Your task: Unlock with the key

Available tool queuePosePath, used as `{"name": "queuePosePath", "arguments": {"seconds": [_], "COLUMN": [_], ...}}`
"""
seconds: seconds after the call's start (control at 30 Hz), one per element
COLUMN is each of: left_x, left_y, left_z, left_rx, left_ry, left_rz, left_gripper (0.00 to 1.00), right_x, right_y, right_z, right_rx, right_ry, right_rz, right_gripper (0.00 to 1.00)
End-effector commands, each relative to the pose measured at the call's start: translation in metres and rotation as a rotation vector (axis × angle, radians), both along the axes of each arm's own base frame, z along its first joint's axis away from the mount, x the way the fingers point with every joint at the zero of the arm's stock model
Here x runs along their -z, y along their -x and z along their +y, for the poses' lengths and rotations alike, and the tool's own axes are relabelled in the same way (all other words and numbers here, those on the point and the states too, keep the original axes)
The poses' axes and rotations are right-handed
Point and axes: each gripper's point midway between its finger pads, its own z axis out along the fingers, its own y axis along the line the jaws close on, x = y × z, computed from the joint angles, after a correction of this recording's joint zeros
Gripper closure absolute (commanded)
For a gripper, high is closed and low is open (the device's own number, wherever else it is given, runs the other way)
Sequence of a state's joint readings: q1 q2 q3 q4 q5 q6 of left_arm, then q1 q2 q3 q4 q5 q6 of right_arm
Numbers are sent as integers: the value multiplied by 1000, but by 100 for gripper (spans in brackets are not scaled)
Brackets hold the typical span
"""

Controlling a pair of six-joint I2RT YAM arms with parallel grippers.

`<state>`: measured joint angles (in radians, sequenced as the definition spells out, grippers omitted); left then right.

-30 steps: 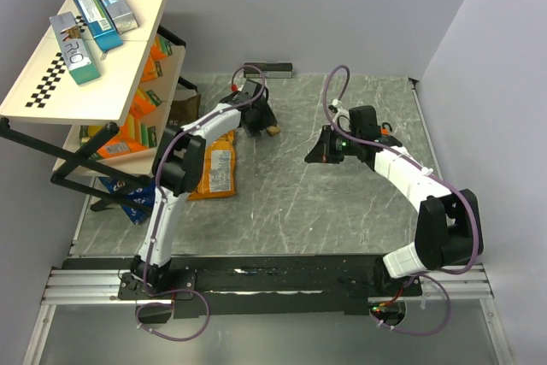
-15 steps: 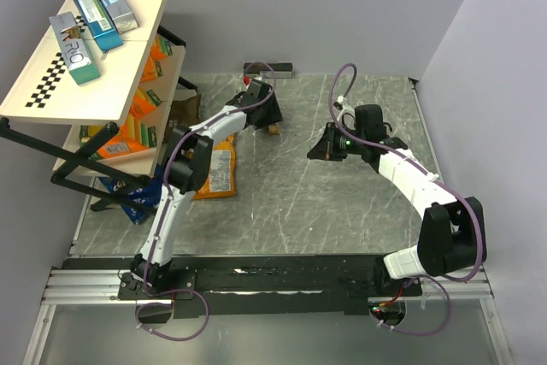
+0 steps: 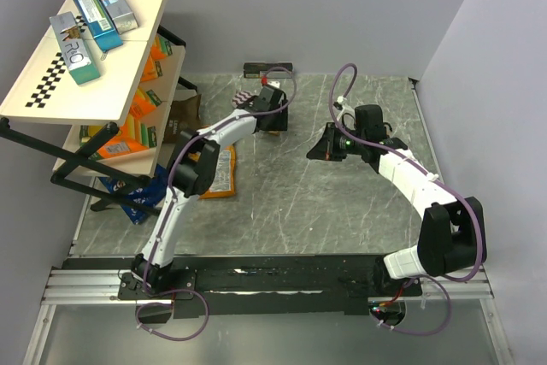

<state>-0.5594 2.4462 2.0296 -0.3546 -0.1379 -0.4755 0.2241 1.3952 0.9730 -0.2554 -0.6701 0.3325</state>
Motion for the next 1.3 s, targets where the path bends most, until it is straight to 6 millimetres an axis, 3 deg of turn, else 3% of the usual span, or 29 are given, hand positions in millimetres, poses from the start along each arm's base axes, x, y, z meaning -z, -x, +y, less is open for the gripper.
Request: {"name": "queuePosePath", "arguments": {"seconds": [0.0, 0.17, 0.43, 0.77, 0.97, 1.1, 1.17, 1.27], "left_x": [9, 31, 45, 61, 70, 70, 61, 34], "left_y": [25, 34, 35, 34, 41, 48, 53, 61], "left_z": [7, 14, 18, 14, 20, 23, 19, 7], "left_rx": [83, 63, 104, 78, 72, 67, 60, 39], "left_ry": [-215, -307, -358, -338, -360, -363, -319, -200], "left_rz": [18, 58, 59, 92, 129, 155, 164, 175], "left_gripper": [29, 38, 44, 41, 59, 90, 98, 99], "right_x": [-14, -13, -12, -14, -13, -13, -9, 1], "right_y": [-4, -2, 1, 2, 3, 3, 2, 2], "right_z": [2, 2, 0, 1, -1, -2, -5, -4], "right_rx": [-10, -9, -1, -3, 5, 7, 13, 13], "right_ry": [-39, -43, -42, -49, -42, -32, -6, 26], "right_rz": [-56, -54, -53, -48, -50, -49, -58, -60], "right_gripper": [100, 100, 100, 100, 100, 100, 100, 100]}}
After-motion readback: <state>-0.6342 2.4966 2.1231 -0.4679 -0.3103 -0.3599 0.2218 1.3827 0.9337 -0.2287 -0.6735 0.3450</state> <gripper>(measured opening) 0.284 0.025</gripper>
